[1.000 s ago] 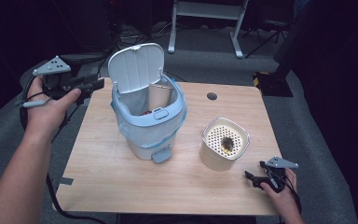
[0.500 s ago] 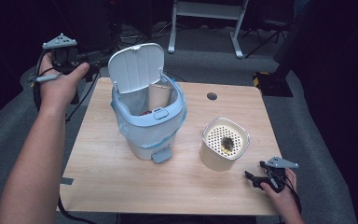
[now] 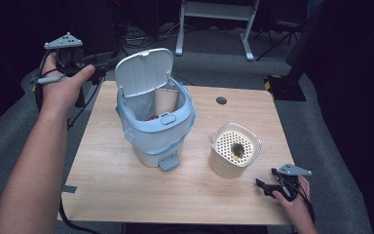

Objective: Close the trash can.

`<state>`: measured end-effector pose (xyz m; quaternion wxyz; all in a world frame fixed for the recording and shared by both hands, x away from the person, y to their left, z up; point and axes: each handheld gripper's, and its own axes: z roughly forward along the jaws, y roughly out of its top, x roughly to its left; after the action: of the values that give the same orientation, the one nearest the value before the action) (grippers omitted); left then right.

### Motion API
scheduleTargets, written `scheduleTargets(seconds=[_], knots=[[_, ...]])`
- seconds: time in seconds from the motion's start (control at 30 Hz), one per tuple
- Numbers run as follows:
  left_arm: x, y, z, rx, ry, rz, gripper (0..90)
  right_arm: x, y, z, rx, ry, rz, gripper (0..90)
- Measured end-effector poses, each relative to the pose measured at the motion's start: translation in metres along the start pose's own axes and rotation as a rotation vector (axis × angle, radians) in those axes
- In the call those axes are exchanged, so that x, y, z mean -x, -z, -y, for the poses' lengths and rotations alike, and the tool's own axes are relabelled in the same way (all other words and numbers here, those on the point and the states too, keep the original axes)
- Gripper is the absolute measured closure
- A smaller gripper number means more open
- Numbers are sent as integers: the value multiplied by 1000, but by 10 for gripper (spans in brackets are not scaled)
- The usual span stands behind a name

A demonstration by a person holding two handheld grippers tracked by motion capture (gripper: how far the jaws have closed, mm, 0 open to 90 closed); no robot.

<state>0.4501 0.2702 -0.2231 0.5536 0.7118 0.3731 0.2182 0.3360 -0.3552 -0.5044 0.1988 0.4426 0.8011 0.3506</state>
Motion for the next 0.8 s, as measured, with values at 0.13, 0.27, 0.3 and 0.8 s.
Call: scheduleTargets(seconds=[0.13,0.27,0.3,0.8], knots=[[15,0,0,6,-16,55,547,0,0,0,0,0,0,163],[27,0,0,-7,-49,73,529,0,0,0,0,0,0,163],[29,0,1,-6,-54,77,529,0,0,0,0,0,0,163],[72,-3,25,-45,-112,206,534,0,0,0,0,0,0,163]])
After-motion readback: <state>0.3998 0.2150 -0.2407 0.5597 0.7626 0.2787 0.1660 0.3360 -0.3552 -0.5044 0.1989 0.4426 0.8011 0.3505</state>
